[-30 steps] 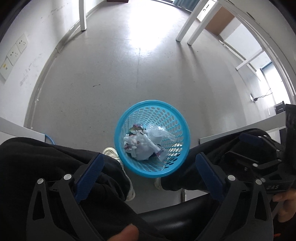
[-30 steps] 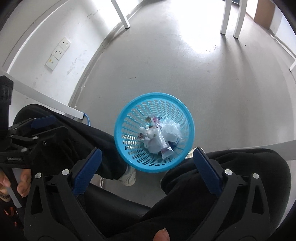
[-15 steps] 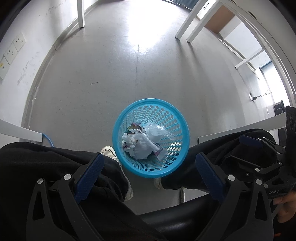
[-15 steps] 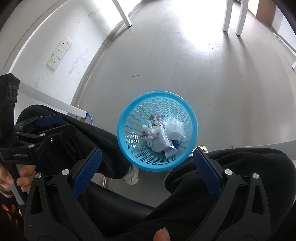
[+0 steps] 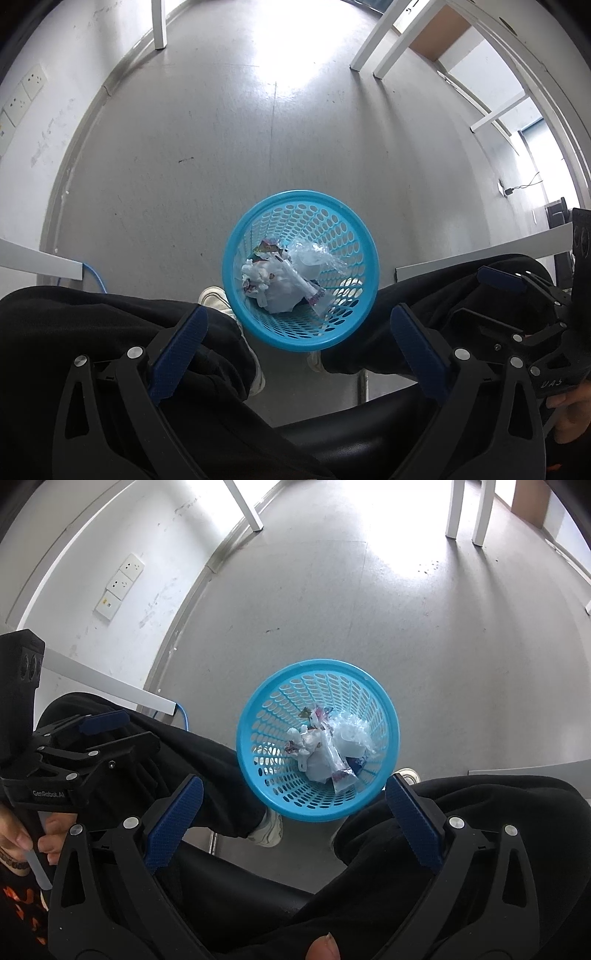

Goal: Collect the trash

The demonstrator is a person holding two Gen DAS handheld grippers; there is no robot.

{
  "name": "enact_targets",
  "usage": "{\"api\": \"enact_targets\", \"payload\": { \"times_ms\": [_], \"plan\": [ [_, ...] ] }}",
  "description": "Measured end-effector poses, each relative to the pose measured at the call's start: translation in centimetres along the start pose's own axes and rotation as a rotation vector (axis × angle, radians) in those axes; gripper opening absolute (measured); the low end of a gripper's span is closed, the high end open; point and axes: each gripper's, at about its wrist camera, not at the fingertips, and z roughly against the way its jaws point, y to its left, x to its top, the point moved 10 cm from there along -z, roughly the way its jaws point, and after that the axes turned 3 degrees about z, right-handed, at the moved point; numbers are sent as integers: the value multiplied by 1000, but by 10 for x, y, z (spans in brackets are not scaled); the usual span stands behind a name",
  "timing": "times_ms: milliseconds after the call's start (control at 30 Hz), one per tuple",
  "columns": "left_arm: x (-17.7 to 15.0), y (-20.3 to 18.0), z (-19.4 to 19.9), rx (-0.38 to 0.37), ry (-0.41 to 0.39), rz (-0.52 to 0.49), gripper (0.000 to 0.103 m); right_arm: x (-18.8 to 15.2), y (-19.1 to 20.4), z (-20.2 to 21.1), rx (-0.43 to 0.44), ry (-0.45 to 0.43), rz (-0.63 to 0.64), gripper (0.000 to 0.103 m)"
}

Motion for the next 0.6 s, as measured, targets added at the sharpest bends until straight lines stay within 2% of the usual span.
{"api": "enact_targets", "payload": {
  "times_ms": [600],
  "plan": [
    [4,1,-6,-27,24,13,97,4,-5,2,42,-2,-43,94]
  ]
}}
